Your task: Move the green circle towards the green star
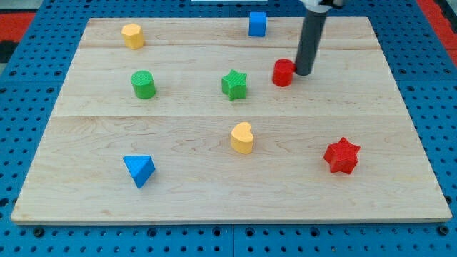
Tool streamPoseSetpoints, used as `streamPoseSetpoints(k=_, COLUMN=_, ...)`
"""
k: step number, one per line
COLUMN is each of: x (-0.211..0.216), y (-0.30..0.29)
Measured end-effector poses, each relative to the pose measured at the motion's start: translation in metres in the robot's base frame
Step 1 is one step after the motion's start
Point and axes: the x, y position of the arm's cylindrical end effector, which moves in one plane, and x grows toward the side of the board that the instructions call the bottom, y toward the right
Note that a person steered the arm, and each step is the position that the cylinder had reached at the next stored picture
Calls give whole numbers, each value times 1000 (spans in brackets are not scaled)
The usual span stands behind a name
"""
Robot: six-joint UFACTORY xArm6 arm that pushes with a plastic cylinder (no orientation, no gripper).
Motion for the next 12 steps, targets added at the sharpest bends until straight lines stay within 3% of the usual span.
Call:
streamPoseSetpoints(k=2, x=-1, y=-30)
streamPoseSetpoints(k=3, x=19, y=-50)
streamPoseSetpoints(k=5, x=-31, y=-35)
streamPoseSetpoints(k=7, x=-57, y=-174)
streamPoseSetpoints(k=9, x=-12, y=-306)
streamPoseSetpoints(k=10, x=13, y=-330)
streamPoseSetpoints(k=11, x=43, y=-298)
streamPoseSetpoints(k=12, x=28, y=-295)
